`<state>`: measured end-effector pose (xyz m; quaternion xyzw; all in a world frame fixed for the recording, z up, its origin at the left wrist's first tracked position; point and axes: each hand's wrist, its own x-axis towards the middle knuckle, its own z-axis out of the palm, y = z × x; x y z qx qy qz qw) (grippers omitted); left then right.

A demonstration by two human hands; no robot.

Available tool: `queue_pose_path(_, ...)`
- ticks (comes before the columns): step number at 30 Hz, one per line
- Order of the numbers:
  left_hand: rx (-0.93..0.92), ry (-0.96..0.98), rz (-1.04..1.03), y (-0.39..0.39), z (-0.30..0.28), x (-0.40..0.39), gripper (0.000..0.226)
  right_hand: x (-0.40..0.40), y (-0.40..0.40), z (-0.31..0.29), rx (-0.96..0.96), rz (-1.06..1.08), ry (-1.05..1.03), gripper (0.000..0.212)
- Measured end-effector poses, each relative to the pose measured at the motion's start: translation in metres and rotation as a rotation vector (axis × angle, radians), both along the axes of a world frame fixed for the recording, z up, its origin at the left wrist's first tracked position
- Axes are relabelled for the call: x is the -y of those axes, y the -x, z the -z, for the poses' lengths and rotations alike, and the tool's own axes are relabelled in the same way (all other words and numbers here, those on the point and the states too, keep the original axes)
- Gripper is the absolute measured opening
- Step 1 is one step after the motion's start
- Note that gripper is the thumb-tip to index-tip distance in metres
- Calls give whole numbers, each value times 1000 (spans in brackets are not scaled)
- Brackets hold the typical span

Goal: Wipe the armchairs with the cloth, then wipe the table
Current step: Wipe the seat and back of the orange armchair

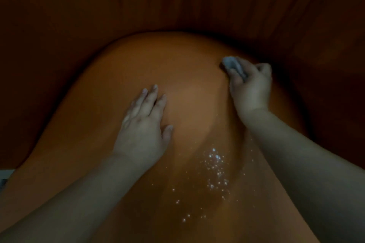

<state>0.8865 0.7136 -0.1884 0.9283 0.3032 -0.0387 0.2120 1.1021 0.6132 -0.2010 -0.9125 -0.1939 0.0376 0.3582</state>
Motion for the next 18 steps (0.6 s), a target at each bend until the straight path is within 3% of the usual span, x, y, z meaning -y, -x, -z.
queue_pose_path(1,-6,1,8,-2,1,0,72,1,3,3,14,-38,-1,31)
queue_pose_path(5,-41,4,34,-13,2,4,74,-3,45,0,88,-575,66,34)
queue_pose_path(6,-44,2,40,-15,3,6,74,-1,34,-3,107,-615,99,34)
queue_pose_path(8,-54,1,44,-17,2,7,73,4,0,-3,147,-491,123,33)
queue_pose_path(11,-67,5,49,-17,2,8,72,23,-28,1,74,-117,87,33)
queue_pose_path(13,-72,9,58,-21,1,9,73,31,-6,4,82,-180,100,33)
queue_pose_path(16,-67,28,86,-28,-3,14,72,44,23,-2,84,-486,81,35)
queue_pose_path(18,-79,29,100,-30,-7,17,72,53,8,-6,138,-499,117,34)
